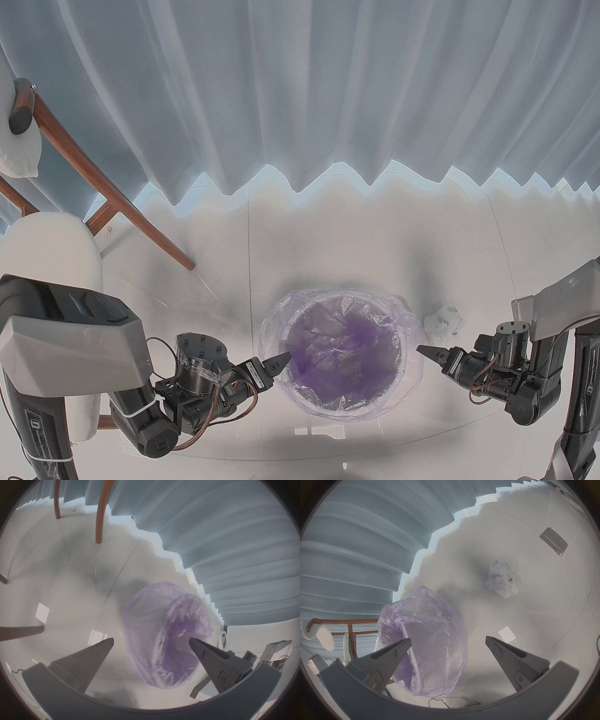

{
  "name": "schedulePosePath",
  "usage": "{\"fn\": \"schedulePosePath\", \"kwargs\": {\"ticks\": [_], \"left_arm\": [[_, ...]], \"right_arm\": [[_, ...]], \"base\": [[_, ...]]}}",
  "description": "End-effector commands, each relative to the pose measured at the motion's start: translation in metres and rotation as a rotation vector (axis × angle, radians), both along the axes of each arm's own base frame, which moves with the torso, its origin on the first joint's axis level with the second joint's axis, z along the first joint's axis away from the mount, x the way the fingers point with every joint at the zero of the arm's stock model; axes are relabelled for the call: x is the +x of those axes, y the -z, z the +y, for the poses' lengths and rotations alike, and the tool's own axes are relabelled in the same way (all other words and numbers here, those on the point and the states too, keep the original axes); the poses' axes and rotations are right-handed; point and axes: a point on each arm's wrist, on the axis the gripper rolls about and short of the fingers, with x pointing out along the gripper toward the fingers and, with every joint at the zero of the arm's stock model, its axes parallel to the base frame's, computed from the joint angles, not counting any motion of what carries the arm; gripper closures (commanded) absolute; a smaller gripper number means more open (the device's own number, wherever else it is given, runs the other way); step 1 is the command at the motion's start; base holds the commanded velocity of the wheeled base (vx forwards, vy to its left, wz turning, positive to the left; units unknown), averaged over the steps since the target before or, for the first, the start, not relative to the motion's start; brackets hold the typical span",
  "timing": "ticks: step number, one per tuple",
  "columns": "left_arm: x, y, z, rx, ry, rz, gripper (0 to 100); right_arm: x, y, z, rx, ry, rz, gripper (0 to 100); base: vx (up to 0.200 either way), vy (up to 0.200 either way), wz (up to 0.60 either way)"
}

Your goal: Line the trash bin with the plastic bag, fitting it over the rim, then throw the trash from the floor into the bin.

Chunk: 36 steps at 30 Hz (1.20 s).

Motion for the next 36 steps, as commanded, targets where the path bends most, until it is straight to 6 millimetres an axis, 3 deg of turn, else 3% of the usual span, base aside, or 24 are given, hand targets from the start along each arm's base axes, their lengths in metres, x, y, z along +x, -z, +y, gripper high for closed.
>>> {"fn": "schedulePosePath", "kwargs": {"ticks": [1,6,10,17,28,34,36], "left_arm": [[-0.005,-0.005,0.002,-0.017,0.006,-0.025,0],[-0.036,0.001,0.009,0.002,0.043,-0.001,0],[-0.048,0.003,0.017,-0.003,0.029,-0.019,0],[-0.044,0.001,0.026,-0.022,-0.017,-0.003,0],[-0.048,0.007,0.013,-0.016,0.034,0.006,0],[-0.049,0.015,0.009,0.01,0.051,0.022,0],[-0.039,0.018,0.005,-0.005,0.042,0.008,0]], "right_arm": [[-0.002,0.0,-0.001,0.001,0.001,-0.004,0],[-0.01,0.002,-0.002,-0.008,-0.003,0.03,0],[-0.013,0.006,-0.002,-0.014,-0.003,0.05,0],[-0.013,0.007,-0.003,-0.029,0.022,0.053,0],[-0.011,0.003,0.007,-0.028,-0.016,0.024,0],[-0.008,0.005,0.014,-0.028,-0.037,0.014,0],[-0.001,0.007,0.022,-0.023,-0.057,-0.008,0]], "base": [[0.0,0.0,0.0],[0.0,0.0,0.0],[0.0,0.0,0.0],[-0.114,0.0,0.0],[-0.2,0.0,0.0],[0.0,0.0,0.0],[0.0,0.0,0.0]]}}
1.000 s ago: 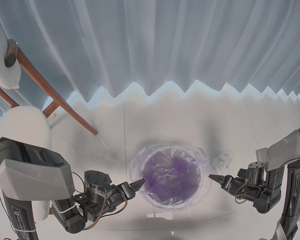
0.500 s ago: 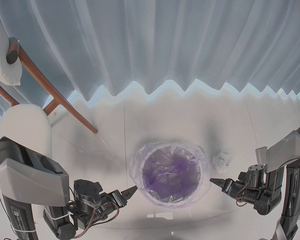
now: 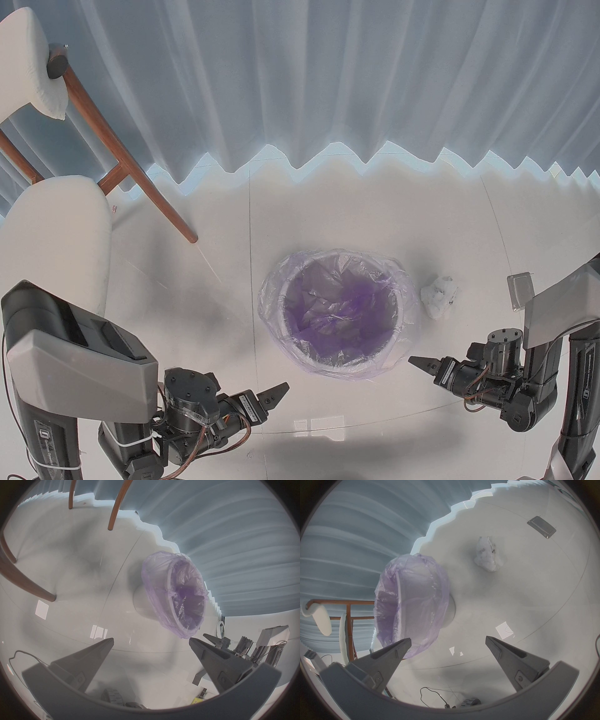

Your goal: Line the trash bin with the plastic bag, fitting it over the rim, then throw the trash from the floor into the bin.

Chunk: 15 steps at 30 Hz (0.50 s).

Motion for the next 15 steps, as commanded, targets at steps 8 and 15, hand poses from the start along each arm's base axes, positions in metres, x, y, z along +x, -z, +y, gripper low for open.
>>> {"fn": "schedulePosePath", "kwargs": {"ticks": [8,15], "left_arm": [[0.029,0.024,-0.009,-0.009,-0.043,0.006,0],[0.052,0.04,-0.007,-0.012,-0.092,0.002,0]], "right_arm": [[0.032,0.001,0.017,0.035,-0.026,-0.117,0],[0.037,0.006,0.018,0.034,-0.024,-0.114,0]], "base": [[0.0,0.0,0.0],[0.0,0.0,0.0]]}}
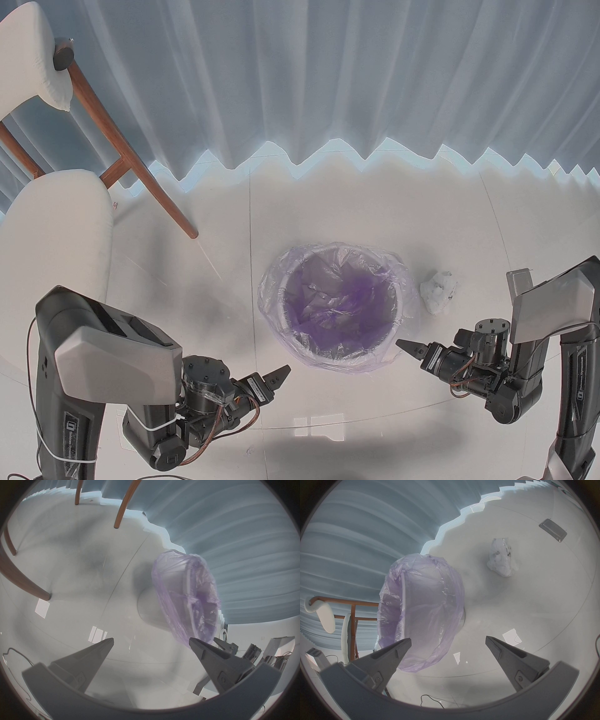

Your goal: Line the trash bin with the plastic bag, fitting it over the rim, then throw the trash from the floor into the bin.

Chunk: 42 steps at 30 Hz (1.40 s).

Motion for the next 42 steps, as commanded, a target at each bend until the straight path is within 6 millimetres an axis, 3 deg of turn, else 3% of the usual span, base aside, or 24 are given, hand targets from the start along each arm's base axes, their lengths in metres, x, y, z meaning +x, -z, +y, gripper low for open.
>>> {"fn": "schedulePosePath", "kwargs": {"ticks": [1,28,42], "left_arm": [[0.011,0.016,0.001,0.013,-0.025,0.019,0],[0.05,0.019,-0.02,-0.058,0.022,-0.038,0],[0.088,0.019,-0.033,0.012,-0.011,0.034,0]], "right_arm": [[0.004,0.004,0.001,0.005,0.001,-0.01,0],[0.009,0.005,0.003,0.009,0.001,-0.025,0],[0.009,0.006,0.001,0.005,0.011,-0.018,0]], "base": [[0.0,0.0,0.0],[0.0,0.0,0.0],[0.0,0.0,0.0]]}}
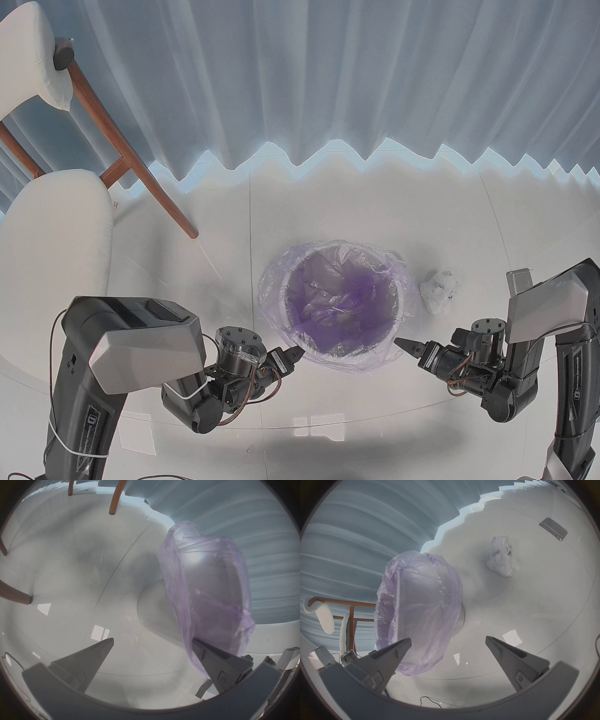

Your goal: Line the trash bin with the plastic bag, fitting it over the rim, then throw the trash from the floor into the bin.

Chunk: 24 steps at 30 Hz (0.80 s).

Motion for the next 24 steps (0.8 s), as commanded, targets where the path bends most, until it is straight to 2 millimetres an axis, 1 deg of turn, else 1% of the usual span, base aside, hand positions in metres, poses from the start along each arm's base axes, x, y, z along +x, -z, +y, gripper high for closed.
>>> {"fn": "schedulePosePath", "kwargs": {"ticks": [1,7,13,17,18,21,24], "left_arm": [[0.014,-0.005,-0.003,0.013,-0.013,0.001,0],[0.027,-0.003,-0.004,0.149,-0.039,0.036,0],[0.036,0.0,-0.006,0.217,-0.025,0.061,0],[0.037,0.0,-0.007,0.228,-0.034,0.063,0],[0.036,0.001,-0.007,0.23,-0.037,0.065,0],[0.036,0.002,-0.007,0.232,-0.037,0.068,0],[0.036,0.001,-0.006,0.233,-0.037,0.067,0]], "right_arm": [[0.0,0.001,-0.001,-0.003,0.014,-0.01,0],[0.001,0.01,-0.001,-0.033,0.06,0.007,0],[0.002,0.015,0.001,-0.036,0.052,0.013,0],[0.009,0.017,0.007,-0.032,0.042,-0.007,0],[0.015,0.017,0.008,-0.027,0.042,-0.022,0],[0.022,0.02,0.008,-0.029,0.049,-0.017,0],[0.023,0.022,0.006,-0.039,0.055,0.012,0]], "base": [[0.0,0.0,0.0],[0.0,0.0,0.0],[0.0,0.0,0.0],[0.0,0.0,0.0],[0.0,0.0,0.0],[0.0,0.0,0.0],[0.0,0.0,0.0]]}}
